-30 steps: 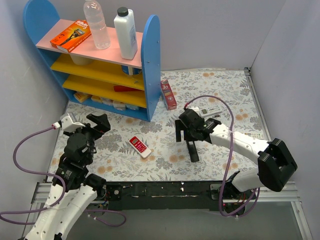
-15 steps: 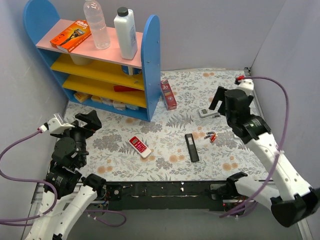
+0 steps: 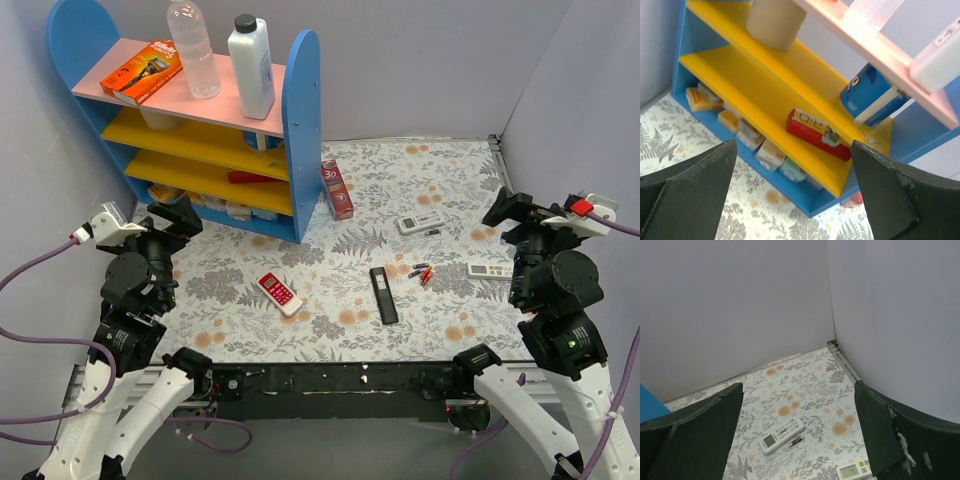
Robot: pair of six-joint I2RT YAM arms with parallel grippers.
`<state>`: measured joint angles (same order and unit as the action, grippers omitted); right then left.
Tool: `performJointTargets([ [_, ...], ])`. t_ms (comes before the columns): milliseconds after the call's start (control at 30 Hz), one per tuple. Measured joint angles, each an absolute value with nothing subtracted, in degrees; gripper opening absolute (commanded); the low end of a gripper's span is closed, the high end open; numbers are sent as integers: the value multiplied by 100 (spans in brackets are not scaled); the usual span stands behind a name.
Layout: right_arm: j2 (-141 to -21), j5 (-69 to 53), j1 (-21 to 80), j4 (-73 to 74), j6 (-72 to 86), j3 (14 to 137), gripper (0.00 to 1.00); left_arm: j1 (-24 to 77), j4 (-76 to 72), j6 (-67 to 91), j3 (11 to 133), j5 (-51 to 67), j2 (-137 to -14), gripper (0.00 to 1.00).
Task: Load the batteries into the remote control
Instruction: Reset both arms
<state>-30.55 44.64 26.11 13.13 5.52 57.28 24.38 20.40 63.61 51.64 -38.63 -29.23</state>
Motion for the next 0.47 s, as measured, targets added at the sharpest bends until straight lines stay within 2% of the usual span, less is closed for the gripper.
performJointTargets([
  [467, -2847, 4639, 2611, 1179, -331, 5728, 98, 2438, 906, 5669, 5374, -4123, -3026, 98],
])
